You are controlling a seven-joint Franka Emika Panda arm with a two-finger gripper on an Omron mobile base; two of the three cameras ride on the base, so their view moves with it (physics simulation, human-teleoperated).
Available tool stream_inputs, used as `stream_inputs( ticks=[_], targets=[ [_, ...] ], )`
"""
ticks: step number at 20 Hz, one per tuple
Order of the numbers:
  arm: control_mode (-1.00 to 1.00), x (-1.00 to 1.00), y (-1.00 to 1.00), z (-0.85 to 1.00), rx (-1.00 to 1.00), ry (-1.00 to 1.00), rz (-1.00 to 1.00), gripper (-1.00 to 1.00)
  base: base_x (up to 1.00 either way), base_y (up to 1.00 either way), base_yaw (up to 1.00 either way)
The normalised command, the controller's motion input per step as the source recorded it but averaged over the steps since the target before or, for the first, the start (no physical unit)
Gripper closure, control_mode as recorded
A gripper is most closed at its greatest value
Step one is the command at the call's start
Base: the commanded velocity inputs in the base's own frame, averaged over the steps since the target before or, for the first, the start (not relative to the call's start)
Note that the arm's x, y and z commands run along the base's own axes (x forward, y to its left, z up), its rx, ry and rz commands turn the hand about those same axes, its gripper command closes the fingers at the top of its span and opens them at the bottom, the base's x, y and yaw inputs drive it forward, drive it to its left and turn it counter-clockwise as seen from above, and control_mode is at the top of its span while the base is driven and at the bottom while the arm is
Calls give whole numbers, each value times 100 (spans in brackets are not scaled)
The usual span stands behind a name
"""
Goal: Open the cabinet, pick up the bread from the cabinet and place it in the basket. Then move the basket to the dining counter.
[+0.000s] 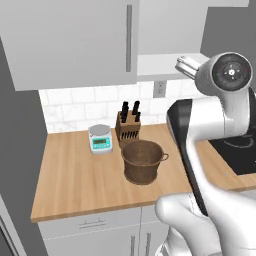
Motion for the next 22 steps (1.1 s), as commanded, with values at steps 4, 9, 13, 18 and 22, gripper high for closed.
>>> stream_inputs(
  ticks=[4,9,13,18,22],
  targets=[
    [-100,0,98,2,-18,6,51,-100,0,0,0],
    [-100,2,54,4,-8,0,51,-100,0,0,0],
    [-100,1,38,1,-11,-20,34,-100,0,0,0],
    [-100,2,67,4,-8,-35,-6,-100,0,0,0],
    [-100,10,60,1,-1,-32,-26,-100,0,0,0]
  ],
)
